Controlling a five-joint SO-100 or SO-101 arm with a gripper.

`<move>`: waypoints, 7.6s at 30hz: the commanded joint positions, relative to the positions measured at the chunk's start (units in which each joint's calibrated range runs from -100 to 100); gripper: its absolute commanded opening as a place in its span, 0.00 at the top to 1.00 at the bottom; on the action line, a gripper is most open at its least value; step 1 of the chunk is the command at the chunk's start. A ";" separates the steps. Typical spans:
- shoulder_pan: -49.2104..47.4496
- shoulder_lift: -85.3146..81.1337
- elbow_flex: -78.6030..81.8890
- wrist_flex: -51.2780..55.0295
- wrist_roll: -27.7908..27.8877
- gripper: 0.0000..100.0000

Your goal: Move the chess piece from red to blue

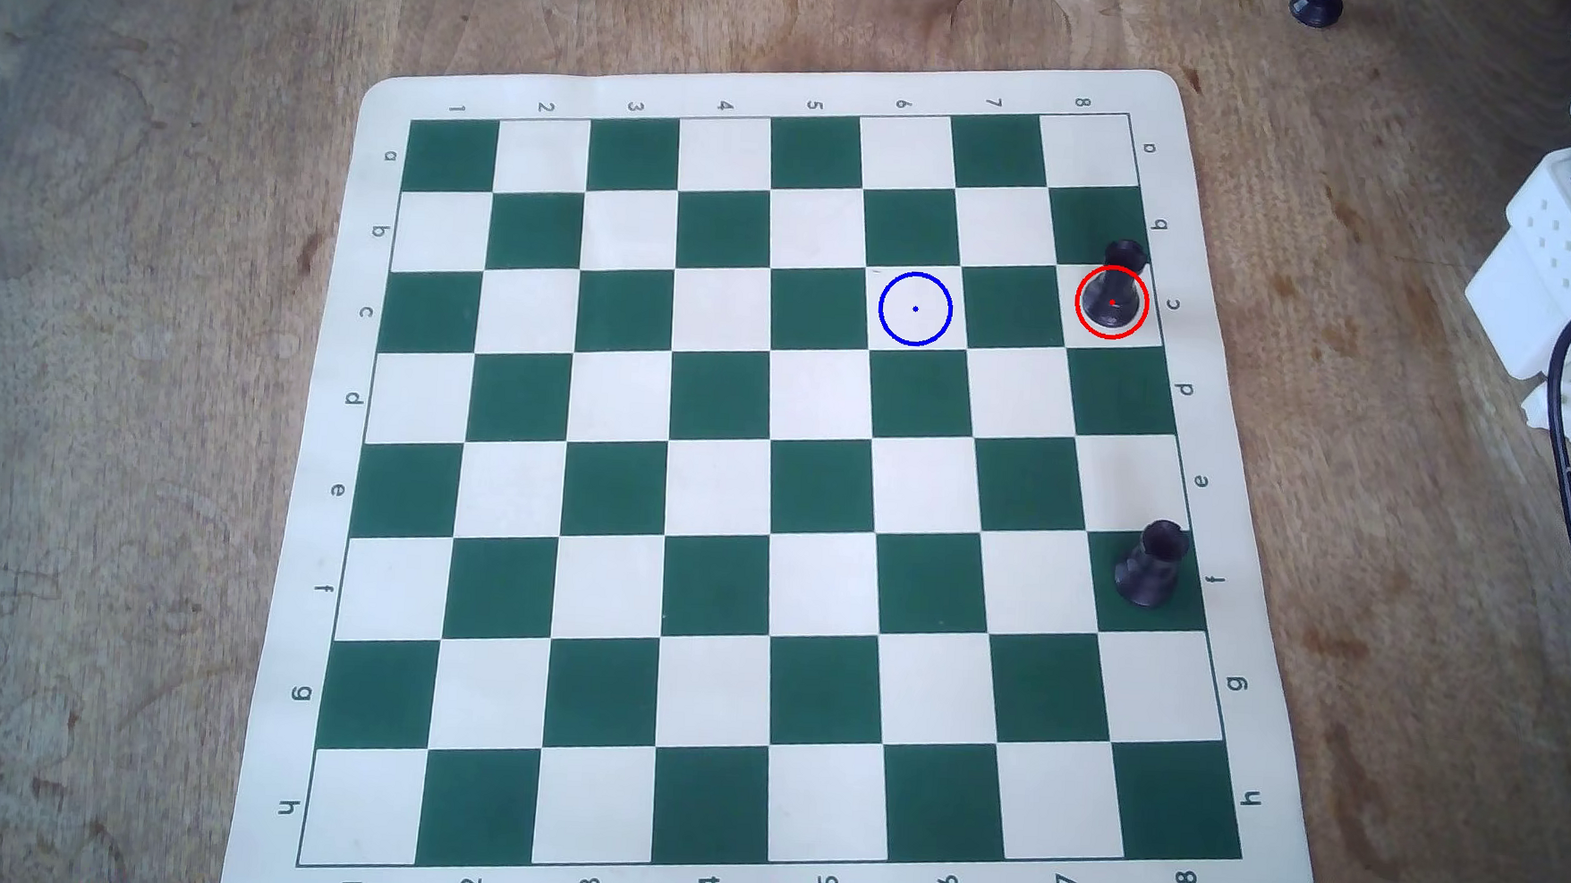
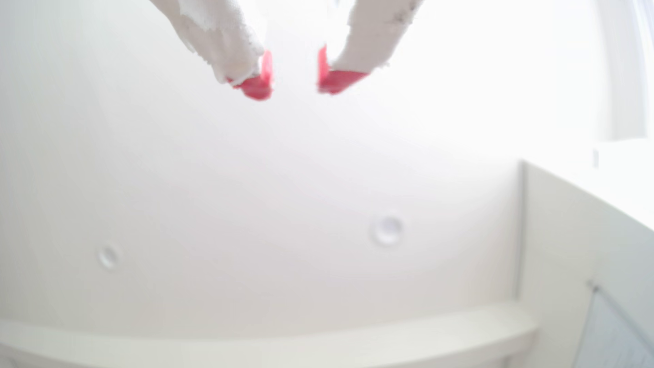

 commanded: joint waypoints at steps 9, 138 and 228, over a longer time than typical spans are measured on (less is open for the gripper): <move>0.31 -0.20 0.99 2.23 0.20 0.59; 19.95 41.31 -13.15 125.16 -3.91 0.73; 13.85 80.02 -52.13 120.33 -8.21 1.00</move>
